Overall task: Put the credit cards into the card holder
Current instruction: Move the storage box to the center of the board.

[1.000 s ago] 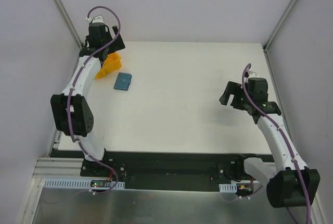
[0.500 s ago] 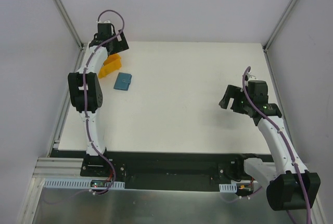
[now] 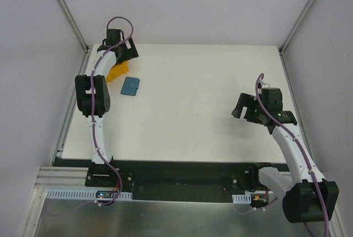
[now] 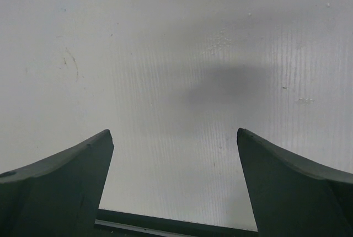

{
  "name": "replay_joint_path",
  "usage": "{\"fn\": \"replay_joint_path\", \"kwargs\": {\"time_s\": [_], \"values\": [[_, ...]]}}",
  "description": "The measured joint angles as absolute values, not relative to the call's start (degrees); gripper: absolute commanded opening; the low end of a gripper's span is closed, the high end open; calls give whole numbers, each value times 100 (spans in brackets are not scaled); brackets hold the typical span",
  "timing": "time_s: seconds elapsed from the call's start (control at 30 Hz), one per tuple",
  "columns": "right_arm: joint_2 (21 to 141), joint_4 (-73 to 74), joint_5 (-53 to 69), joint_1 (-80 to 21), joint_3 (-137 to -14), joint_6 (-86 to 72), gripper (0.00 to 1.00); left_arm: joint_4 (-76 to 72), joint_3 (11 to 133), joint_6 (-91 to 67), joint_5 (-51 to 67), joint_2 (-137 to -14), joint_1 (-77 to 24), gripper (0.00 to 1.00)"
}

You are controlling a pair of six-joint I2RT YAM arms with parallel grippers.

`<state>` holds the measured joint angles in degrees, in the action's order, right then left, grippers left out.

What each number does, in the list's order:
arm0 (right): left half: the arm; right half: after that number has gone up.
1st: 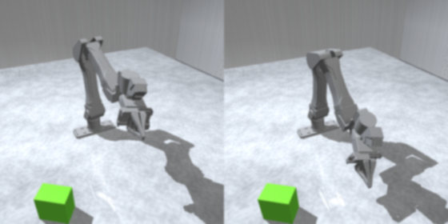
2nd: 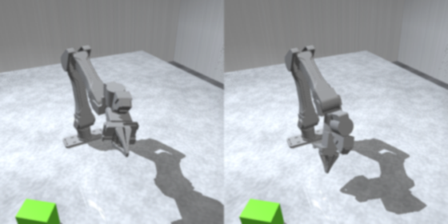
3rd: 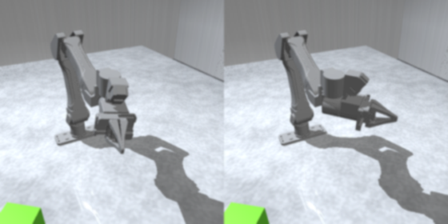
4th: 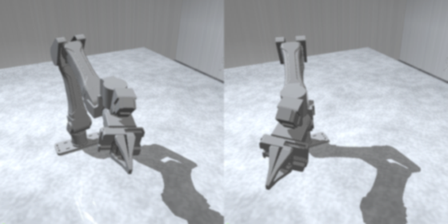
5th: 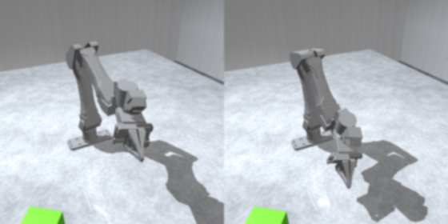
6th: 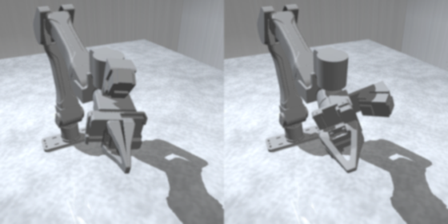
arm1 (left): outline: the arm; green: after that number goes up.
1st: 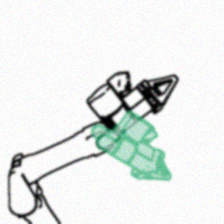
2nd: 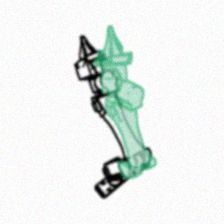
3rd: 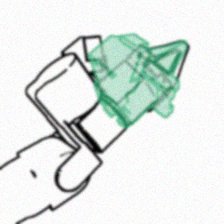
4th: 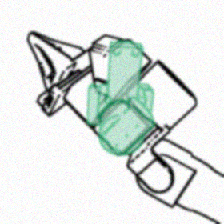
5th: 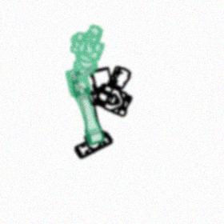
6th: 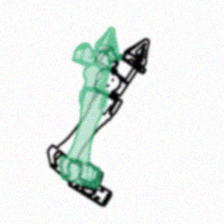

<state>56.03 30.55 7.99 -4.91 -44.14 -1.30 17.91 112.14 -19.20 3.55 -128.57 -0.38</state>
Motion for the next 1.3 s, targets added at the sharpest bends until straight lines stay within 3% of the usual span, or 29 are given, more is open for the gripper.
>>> {"fn": "replay_joint_path", "kwargs": {"time_s": [1.3], "values": [[5599, 2947, 845, -491, -4045, -161, 96, 1796, 9918, -2921, 974, -12252, -454, 93]]}}
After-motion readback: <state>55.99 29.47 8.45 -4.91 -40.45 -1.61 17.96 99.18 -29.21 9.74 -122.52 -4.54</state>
